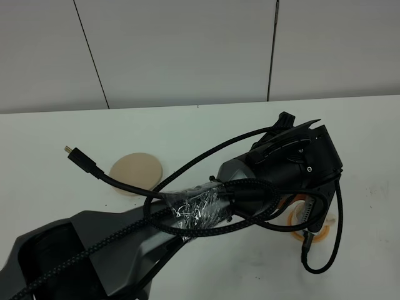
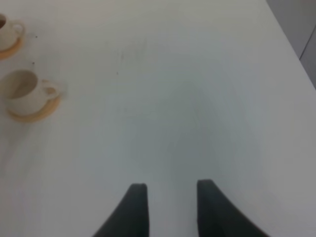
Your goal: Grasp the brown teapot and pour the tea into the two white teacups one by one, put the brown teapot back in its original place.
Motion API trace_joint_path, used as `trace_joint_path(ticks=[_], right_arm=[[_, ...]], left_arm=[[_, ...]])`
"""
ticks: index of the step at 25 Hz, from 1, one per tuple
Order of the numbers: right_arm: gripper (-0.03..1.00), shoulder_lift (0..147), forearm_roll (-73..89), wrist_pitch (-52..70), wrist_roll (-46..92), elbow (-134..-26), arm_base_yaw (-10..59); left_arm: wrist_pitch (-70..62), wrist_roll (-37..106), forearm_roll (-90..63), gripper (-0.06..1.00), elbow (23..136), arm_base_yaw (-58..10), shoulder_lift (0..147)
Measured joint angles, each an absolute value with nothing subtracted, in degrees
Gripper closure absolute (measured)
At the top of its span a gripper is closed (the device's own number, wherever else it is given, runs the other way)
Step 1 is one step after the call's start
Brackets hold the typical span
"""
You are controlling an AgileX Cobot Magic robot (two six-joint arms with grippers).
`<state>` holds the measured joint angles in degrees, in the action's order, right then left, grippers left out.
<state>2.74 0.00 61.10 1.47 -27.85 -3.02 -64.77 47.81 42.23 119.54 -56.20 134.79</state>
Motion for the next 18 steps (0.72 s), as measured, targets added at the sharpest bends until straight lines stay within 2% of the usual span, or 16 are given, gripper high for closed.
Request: trace_joint_path(ticks=[18], right_arm=[[0.73, 2.7, 0.0, 61.1, 1.5, -27.8, -3.0]], left_arm=[[-64.8, 49.1, 43.7, 0.77, 119.5, -56.2, 134.8]])
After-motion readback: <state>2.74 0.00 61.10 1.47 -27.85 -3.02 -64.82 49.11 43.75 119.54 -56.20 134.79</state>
